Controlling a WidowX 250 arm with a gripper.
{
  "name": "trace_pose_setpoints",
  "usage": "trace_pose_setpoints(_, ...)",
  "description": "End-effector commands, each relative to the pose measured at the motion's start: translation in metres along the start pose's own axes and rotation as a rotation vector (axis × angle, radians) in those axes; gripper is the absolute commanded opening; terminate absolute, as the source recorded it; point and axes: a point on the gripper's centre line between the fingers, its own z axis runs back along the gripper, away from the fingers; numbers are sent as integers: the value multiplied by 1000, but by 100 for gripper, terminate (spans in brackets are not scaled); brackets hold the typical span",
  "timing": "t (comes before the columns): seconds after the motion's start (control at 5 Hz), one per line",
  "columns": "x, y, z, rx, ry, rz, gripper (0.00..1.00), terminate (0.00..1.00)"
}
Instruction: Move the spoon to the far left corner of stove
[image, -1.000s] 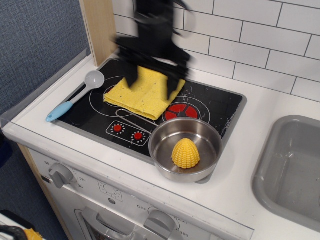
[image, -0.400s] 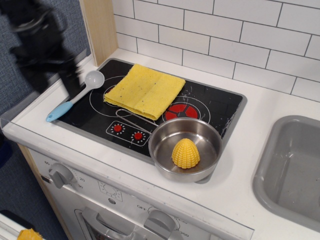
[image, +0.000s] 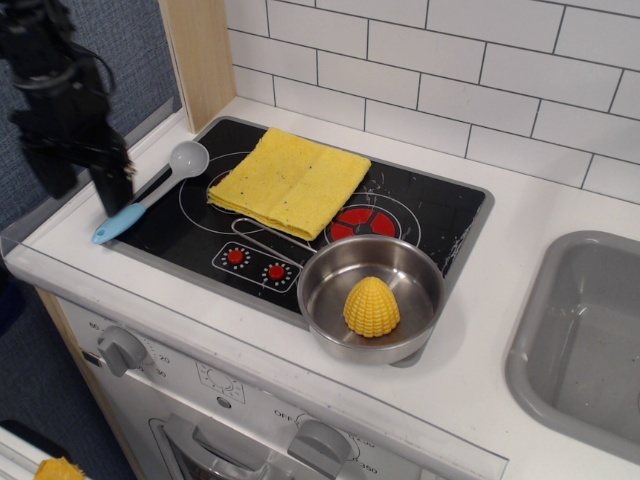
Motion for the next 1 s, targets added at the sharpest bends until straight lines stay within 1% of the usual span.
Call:
trace_pose_setpoints(0.0, 9, -10, -5, 61, 17, -43, 100, 0)
trace_pose_setpoints(0.2, 11, -16, -12, 76, 30, -43, 100, 0)
trace_pose_setpoints(0.4, 8, -14, -18, 91, 50, -15, 0, 0)
trace_pose_setpoints(0.6, 7, -14, -21, 97, 62, -7, 0, 0)
trace_pose_setpoints(0.8, 3, -12, -27, 91, 83, 22, 0, 0)
